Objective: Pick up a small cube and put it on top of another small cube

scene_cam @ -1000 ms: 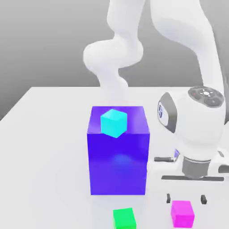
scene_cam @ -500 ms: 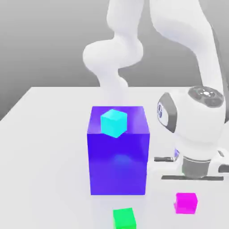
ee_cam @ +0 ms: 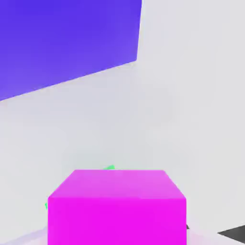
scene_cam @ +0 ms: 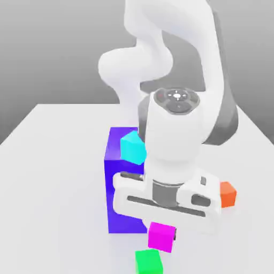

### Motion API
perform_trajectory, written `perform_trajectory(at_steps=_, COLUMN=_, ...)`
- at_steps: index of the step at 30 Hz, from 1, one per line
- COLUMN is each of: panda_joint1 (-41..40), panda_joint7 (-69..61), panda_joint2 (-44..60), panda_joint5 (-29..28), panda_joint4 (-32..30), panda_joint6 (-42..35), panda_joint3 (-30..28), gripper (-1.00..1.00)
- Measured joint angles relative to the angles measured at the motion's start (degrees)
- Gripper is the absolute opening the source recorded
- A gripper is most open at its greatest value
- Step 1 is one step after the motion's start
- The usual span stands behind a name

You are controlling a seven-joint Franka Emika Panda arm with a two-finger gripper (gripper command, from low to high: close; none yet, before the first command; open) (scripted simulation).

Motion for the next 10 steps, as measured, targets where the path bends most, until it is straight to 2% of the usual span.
perform_trajectory(at_steps=2, panda_joint1=-0.7, panda_joint7=-0.7, panda_joint2=0.3, panda_joint5=0.9, panda_joint4=0.0, panda_joint6=1.0, panda_joint3=-0.1, gripper=-1.00)
perform_trajectory(at_steps=6, panda_joint1=-3.2, panda_joint7=-4.5, panda_joint2=5.9, panda_joint5=6.2, panda_joint4=0.6, panda_joint6=5.9, panda_joint3=3.1, gripper=-1.00)
perform_trajectory(at_steps=7, panda_joint1=-4.3, panda_joint7=-5.5, panda_joint2=7.5, panda_joint5=7.5, panda_joint4=0.7, panda_joint6=7.2, panda_joint3=4.4, gripper=1.00)
perform_trajectory(at_steps=10, panda_joint1=-4.3, panda_joint7=-5.5, panda_joint2=7.5, panda_joint5=7.5, panda_joint4=0.7, panda_joint6=7.2, panda_joint3=4.4, gripper=1.00)
